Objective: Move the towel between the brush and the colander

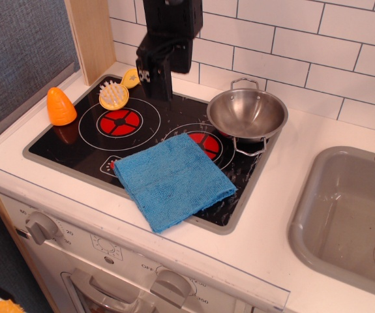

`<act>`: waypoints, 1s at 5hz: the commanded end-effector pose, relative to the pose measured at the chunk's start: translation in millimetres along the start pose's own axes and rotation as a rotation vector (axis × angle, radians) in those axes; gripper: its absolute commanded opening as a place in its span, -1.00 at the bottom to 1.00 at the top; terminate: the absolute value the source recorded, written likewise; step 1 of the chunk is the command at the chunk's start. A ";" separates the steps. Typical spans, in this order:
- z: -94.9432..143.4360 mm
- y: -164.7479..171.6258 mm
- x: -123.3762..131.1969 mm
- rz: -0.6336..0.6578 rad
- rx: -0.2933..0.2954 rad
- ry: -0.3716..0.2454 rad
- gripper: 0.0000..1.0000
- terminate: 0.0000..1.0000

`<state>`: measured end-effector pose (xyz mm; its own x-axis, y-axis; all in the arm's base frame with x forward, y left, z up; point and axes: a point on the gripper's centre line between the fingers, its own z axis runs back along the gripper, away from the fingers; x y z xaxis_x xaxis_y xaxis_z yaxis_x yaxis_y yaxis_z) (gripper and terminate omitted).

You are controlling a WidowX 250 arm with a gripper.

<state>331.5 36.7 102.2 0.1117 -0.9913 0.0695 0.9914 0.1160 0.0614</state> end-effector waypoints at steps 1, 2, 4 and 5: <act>4.5 10.3 3.7 -0.023 0.035 0.044 1.00 -1.00; 19.6 11.8 -4.9 0.023 0.058 0.070 1.00 -1.00; 36.4 -12.8 -11.9 0.054 0.045 0.094 1.00 -1.00; 6.4 -33.5 -11.2 0.050 0.035 0.113 1.00 -1.00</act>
<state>290.5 44.4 89.5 0.1773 -0.9834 -0.0375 0.9837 0.1759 0.0375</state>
